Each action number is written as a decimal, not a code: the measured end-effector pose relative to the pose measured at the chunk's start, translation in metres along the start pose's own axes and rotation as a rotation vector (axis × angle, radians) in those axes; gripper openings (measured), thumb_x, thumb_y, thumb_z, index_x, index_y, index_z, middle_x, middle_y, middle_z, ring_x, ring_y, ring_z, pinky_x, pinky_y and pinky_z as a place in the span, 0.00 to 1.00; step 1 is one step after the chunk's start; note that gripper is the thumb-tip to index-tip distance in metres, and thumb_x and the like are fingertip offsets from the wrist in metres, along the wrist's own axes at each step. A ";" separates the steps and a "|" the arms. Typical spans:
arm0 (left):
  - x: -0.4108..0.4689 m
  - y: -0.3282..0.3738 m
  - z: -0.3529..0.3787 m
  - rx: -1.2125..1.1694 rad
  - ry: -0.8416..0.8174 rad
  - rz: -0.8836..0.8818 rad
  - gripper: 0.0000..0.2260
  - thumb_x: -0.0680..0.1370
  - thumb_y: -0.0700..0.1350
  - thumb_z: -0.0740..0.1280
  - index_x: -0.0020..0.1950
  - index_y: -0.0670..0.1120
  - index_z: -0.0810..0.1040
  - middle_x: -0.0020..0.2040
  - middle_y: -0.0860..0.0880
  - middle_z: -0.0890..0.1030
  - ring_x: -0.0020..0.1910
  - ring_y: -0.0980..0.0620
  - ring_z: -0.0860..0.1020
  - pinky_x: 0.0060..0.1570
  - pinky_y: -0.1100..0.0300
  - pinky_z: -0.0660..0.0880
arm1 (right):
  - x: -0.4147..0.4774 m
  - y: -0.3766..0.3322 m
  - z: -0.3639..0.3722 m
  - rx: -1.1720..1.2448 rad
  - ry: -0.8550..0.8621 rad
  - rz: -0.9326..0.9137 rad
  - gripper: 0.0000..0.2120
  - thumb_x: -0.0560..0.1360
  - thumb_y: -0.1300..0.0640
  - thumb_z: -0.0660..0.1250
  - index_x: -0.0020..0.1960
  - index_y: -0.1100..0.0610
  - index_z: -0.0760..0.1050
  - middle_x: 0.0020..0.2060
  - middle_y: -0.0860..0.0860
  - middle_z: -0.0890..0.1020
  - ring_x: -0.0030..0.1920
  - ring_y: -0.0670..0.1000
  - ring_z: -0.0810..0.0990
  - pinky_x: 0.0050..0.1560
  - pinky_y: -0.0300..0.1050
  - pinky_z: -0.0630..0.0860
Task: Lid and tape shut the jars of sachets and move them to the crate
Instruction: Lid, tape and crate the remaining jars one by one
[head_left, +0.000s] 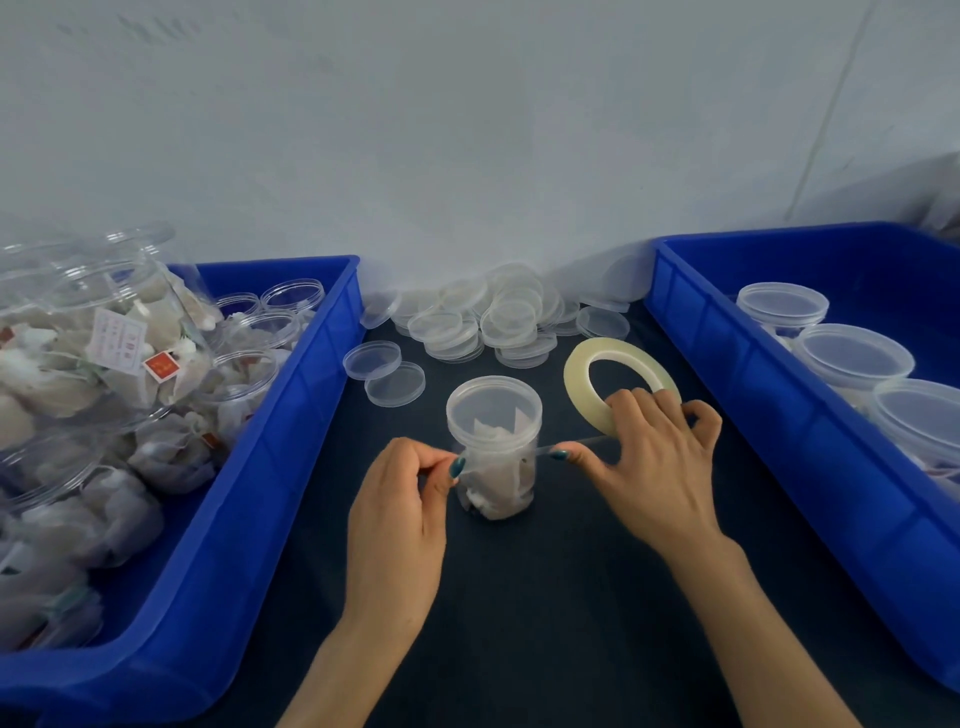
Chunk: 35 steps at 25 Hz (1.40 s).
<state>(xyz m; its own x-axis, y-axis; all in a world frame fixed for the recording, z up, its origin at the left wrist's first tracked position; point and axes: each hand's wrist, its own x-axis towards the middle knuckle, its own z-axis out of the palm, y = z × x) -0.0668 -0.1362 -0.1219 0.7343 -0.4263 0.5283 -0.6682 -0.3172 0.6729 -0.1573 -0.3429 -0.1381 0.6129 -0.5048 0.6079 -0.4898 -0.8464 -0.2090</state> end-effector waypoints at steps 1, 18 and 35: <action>-0.002 -0.003 -0.001 0.000 0.001 -0.022 0.14 0.76 0.57 0.58 0.47 0.48 0.75 0.40 0.57 0.76 0.38 0.57 0.76 0.38 0.65 0.70 | -0.001 -0.001 0.001 0.007 -0.004 0.007 0.34 0.71 0.21 0.42 0.41 0.51 0.66 0.37 0.44 0.71 0.43 0.49 0.70 0.56 0.50 0.58; 0.038 -0.044 0.032 -0.049 0.048 0.065 0.04 0.79 0.42 0.66 0.52 0.46 0.72 0.47 0.53 0.75 0.46 0.60 0.76 0.47 0.71 0.72 | 0.013 -0.008 0.015 0.031 -0.076 0.026 0.32 0.72 0.23 0.45 0.45 0.50 0.69 0.42 0.44 0.74 0.47 0.49 0.71 0.54 0.49 0.56; 0.053 -0.057 0.058 -0.643 -0.239 -0.164 0.18 0.82 0.60 0.56 0.68 0.55 0.72 0.63 0.62 0.79 0.66 0.59 0.76 0.66 0.57 0.74 | 0.014 -0.019 0.019 0.077 -0.065 0.044 0.39 0.69 0.20 0.40 0.46 0.51 0.72 0.41 0.43 0.72 0.46 0.48 0.70 0.53 0.49 0.56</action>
<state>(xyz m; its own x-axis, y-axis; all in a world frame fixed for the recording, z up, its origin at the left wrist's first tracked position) 0.0031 -0.1895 -0.1620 0.7238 -0.6137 0.3154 -0.2943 0.1389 0.9456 -0.1274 -0.3370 -0.1399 0.6320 -0.5492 0.5468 -0.4691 -0.8327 -0.2941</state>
